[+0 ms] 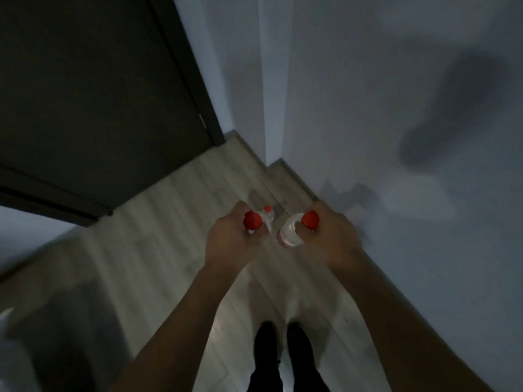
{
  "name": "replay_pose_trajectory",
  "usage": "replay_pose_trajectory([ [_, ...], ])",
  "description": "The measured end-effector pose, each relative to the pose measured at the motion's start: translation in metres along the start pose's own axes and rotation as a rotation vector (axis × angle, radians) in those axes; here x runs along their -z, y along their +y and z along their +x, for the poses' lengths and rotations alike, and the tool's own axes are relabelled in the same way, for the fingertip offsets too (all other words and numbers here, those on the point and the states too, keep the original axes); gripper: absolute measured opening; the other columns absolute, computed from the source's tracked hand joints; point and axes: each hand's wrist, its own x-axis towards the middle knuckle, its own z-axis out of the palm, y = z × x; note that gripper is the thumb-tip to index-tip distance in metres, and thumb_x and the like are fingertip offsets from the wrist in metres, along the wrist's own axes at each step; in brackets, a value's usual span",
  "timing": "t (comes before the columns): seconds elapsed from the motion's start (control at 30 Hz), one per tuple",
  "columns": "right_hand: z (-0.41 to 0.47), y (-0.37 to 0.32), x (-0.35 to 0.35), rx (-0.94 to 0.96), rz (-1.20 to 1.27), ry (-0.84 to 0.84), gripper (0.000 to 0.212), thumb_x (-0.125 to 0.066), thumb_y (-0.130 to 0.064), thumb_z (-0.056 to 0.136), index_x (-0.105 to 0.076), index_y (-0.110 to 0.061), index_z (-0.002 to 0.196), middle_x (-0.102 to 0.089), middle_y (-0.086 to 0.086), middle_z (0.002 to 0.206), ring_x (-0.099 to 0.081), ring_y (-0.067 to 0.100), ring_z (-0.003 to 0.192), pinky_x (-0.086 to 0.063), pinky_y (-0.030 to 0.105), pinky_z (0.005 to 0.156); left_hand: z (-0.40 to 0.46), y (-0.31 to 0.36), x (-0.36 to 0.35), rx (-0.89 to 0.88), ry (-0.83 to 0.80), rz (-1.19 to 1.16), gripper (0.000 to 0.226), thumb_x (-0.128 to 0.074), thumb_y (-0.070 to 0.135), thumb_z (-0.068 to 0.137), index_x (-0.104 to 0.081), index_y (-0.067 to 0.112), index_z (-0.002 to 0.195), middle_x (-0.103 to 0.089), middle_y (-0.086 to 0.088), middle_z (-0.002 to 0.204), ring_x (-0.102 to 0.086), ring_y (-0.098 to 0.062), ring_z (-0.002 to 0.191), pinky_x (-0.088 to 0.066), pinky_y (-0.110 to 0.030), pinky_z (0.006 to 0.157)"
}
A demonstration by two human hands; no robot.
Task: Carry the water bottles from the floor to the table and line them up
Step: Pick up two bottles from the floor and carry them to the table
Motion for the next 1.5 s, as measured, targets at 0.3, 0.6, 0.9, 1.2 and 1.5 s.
replay_pose_trajectory([
  [0.3, -0.103, -0.092, 0.154, 0.076, 0.133, 0.336, 0.02, -0.066, -0.041, 0.077, -0.05, -0.028, 0.082, -0.06, -0.011, 0.065, -0.06, 0.01, 0.061, -0.054, 0.033, 0.058, -0.089, 0.136, 0.144, -0.127, 0.264, -0.096, 0.021, -0.075, 0.035, 0.079, -0.058, 0.03, 0.091, -0.059, 0.014, 0.073, -0.059, 0.002, 0.069, -0.041, -0.012, 0.054],
  [0.6, -0.158, -0.095, 0.182, -0.052, 0.201, 0.485, 0.013, -0.064, -0.039, 0.073, -0.054, -0.031, 0.075, -0.06, -0.014, 0.066, -0.059, 0.004, 0.065, -0.046, 0.025, 0.055, -0.122, 0.164, 0.156, -0.235, 0.129, -0.201, 0.021, -0.073, 0.029, 0.083, -0.056, 0.037, 0.093, -0.06, 0.015, 0.084, -0.059, 0.002, 0.075, -0.048, -0.018, 0.068],
  [0.9, -0.226, -0.074, 0.194, -0.298, 0.217, 0.739, 0.014, -0.065, -0.039, 0.071, -0.056, -0.03, 0.078, -0.06, -0.013, 0.066, -0.059, 0.006, 0.062, -0.051, 0.029, 0.056, -0.117, 0.202, 0.124, -0.516, -0.081, -0.237, 0.014, -0.075, 0.03, 0.081, -0.064, 0.027, 0.09, -0.062, 0.017, 0.073, -0.06, 0.004, 0.075, -0.041, -0.003, 0.063],
  [1.2, -0.343, -0.014, 0.217, -0.564, 0.187, 0.983, 0.019, -0.069, -0.038, 0.072, -0.054, -0.029, 0.078, -0.057, -0.014, 0.067, -0.056, 0.006, 0.064, -0.053, 0.033, 0.06, -0.175, 0.27, 0.052, -0.759, -0.323, -0.335, 0.009, -0.071, 0.027, 0.076, -0.063, 0.028, 0.08, -0.054, 0.014, 0.057, -0.048, -0.003, 0.05, -0.035, -0.007, 0.051],
  [1.5, -0.524, 0.052, 0.226, -0.797, 0.206, 1.217, 0.018, -0.067, -0.039, 0.071, -0.056, -0.028, 0.079, -0.06, -0.013, 0.07, -0.06, 0.009, 0.067, -0.056, 0.037, 0.062, -0.323, 0.347, -0.035, -0.998, -0.558, -0.336, 0.009, -0.07, 0.029, 0.073, -0.064, 0.025, 0.079, -0.048, 0.012, 0.055, -0.041, -0.004, 0.05, -0.034, -0.016, 0.049],
])
